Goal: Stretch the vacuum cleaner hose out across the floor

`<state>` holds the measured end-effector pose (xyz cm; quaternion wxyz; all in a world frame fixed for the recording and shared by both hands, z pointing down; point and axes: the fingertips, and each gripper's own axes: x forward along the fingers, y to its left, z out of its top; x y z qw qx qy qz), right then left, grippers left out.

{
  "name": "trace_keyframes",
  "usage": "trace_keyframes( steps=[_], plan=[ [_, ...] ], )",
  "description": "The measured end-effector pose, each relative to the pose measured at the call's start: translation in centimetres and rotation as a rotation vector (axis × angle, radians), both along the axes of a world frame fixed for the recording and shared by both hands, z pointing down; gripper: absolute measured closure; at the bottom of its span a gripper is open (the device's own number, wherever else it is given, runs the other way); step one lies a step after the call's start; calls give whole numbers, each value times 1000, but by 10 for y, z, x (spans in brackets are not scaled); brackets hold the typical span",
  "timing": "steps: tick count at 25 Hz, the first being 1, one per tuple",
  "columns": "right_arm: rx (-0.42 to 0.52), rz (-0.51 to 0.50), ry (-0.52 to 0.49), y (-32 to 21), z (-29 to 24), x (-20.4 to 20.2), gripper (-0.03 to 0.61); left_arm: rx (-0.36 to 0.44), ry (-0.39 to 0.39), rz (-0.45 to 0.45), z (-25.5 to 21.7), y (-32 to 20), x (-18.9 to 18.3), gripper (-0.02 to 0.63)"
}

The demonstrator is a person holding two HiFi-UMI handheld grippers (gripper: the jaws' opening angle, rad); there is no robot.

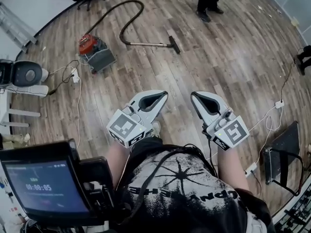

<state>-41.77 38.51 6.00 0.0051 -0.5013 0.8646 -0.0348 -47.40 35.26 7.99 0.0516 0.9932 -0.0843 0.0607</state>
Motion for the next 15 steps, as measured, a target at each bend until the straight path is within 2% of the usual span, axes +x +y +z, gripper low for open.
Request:
trace_keyframes(
  steps=[8,15],
  plan=[
    [-16,44,9,-115,-3,-30,571,-11,1,57,-1,-117,-23,612],
    [-16,60,31,-154,0,-31,571,-14,11,67,6,-154,-29,612]
  ],
)
